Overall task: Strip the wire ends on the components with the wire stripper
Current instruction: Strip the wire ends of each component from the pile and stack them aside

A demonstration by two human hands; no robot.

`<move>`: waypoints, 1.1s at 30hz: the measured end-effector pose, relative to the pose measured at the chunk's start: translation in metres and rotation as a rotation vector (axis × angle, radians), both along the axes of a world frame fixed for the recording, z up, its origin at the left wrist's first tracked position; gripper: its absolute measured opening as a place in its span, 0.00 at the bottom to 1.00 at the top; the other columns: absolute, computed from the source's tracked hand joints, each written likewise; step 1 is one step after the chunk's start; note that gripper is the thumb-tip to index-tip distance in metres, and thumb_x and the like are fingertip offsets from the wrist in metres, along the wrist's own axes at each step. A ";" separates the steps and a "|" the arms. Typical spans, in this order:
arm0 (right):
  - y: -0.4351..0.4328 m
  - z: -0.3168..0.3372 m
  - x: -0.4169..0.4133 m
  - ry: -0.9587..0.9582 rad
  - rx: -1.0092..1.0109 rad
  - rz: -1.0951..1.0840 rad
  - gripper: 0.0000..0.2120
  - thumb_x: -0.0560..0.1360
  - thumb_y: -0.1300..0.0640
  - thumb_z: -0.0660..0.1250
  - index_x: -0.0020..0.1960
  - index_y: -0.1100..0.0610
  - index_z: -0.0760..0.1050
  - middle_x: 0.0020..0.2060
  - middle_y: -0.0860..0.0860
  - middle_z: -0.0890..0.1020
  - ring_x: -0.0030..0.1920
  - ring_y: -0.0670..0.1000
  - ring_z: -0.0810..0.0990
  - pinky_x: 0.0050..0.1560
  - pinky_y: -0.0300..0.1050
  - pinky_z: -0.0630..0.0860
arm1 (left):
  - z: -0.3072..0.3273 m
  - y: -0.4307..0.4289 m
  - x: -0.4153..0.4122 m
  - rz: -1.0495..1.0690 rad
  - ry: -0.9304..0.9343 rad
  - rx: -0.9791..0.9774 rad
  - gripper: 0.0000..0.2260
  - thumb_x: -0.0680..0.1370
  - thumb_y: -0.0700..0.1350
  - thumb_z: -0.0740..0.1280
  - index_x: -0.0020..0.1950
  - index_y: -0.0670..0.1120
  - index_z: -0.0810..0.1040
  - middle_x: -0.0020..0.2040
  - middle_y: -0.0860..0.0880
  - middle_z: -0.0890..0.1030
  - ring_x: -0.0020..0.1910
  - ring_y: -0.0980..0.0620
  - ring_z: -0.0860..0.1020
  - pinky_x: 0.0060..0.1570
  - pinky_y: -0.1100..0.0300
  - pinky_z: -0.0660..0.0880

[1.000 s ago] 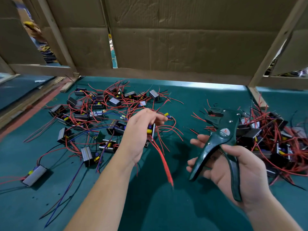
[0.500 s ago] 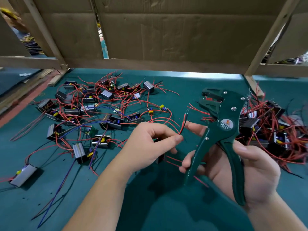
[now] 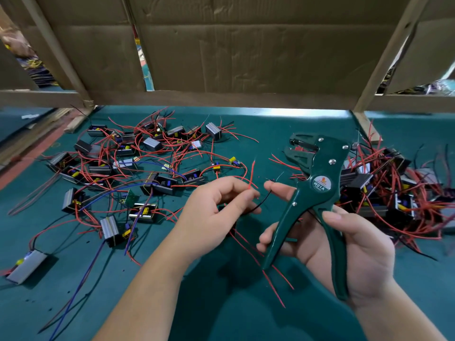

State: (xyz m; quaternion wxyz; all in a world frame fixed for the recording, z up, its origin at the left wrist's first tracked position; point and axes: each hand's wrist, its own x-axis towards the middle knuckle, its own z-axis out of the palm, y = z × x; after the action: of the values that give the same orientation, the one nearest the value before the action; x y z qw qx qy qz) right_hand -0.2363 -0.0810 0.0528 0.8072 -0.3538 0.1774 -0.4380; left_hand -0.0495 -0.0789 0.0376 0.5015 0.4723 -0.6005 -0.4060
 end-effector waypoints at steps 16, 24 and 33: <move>0.002 -0.005 0.005 0.037 0.002 0.016 0.38 0.59 0.52 0.78 0.63 0.69 0.73 0.56 0.71 0.75 0.41 0.70 0.78 0.46 0.68 0.75 | -0.002 -0.007 0.003 0.180 0.175 -0.001 0.06 0.71 0.51 0.70 0.40 0.49 0.84 0.33 0.52 0.75 0.34 0.56 0.70 0.35 0.65 0.67; 0.002 -0.002 0.004 -0.007 0.033 0.026 0.40 0.59 0.52 0.77 0.65 0.71 0.70 0.64 0.70 0.71 0.41 0.68 0.78 0.45 0.67 0.75 | 0.002 -0.009 0.008 0.165 0.202 0.025 0.16 0.79 0.49 0.58 0.43 0.45 0.84 0.24 0.58 0.65 0.24 0.62 0.63 0.27 0.70 0.61; 0.004 -0.003 0.008 -0.028 -0.006 0.115 0.39 0.61 0.53 0.76 0.66 0.71 0.70 0.58 0.68 0.75 0.41 0.69 0.78 0.46 0.68 0.74 | 0.002 0.001 -0.002 -0.044 -0.068 0.097 0.14 0.82 0.47 0.58 0.48 0.42 0.82 0.26 0.62 0.76 0.29 0.65 0.75 0.38 0.66 0.69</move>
State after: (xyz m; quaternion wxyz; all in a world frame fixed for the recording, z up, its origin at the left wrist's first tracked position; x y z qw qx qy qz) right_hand -0.2281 -0.0768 0.0494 0.8324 -0.3594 0.1441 -0.3964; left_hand -0.0518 -0.0783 0.0397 0.4484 0.4962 -0.6070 -0.4294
